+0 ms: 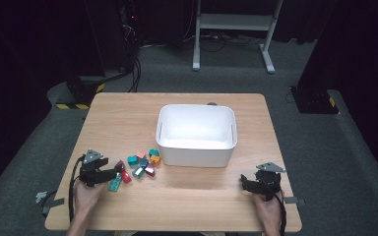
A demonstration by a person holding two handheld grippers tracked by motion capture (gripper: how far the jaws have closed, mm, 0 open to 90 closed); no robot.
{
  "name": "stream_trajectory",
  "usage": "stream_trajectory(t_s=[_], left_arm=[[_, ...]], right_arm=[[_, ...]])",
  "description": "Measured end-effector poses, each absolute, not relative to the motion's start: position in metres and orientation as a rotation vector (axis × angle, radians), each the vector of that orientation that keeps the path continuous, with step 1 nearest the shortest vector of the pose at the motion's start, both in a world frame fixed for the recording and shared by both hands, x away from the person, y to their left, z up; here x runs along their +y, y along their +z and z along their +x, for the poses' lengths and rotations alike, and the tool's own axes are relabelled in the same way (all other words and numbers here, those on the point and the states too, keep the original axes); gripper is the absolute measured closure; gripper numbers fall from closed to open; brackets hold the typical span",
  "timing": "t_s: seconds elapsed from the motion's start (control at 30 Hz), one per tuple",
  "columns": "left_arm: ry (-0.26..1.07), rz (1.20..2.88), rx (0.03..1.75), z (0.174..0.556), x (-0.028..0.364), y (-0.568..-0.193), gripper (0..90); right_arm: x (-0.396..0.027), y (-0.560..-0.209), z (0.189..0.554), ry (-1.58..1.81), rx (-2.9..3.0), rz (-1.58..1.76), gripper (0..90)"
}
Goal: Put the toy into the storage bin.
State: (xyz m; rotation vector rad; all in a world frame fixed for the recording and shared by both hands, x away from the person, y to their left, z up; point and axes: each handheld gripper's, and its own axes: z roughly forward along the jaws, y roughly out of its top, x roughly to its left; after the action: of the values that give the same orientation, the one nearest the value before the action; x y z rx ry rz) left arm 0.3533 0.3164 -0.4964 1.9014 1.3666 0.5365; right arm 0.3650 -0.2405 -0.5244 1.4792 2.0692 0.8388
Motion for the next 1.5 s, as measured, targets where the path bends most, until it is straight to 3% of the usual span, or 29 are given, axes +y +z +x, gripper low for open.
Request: stream_trajectory(t_s=[0.43,0.83,1.5], left_arm=[[0.501,1.920,1.356,0.359,0.310,-0.501,40.0],[0.458,1.940,1.341,0.366,0.307,-0.506,54.8],[0.459,1.950,1.332,0.369,0.307,-0.502,59.5]], right_arm=[[-0.240,-0.524,0.365,0.839,2.069,1.480,11.5],[-0.240,-0.524,0.365,0.839,2.069,1.480,11.5],[-0.240,-0.524,0.365,0.839,2.069,1.480,11.5]])
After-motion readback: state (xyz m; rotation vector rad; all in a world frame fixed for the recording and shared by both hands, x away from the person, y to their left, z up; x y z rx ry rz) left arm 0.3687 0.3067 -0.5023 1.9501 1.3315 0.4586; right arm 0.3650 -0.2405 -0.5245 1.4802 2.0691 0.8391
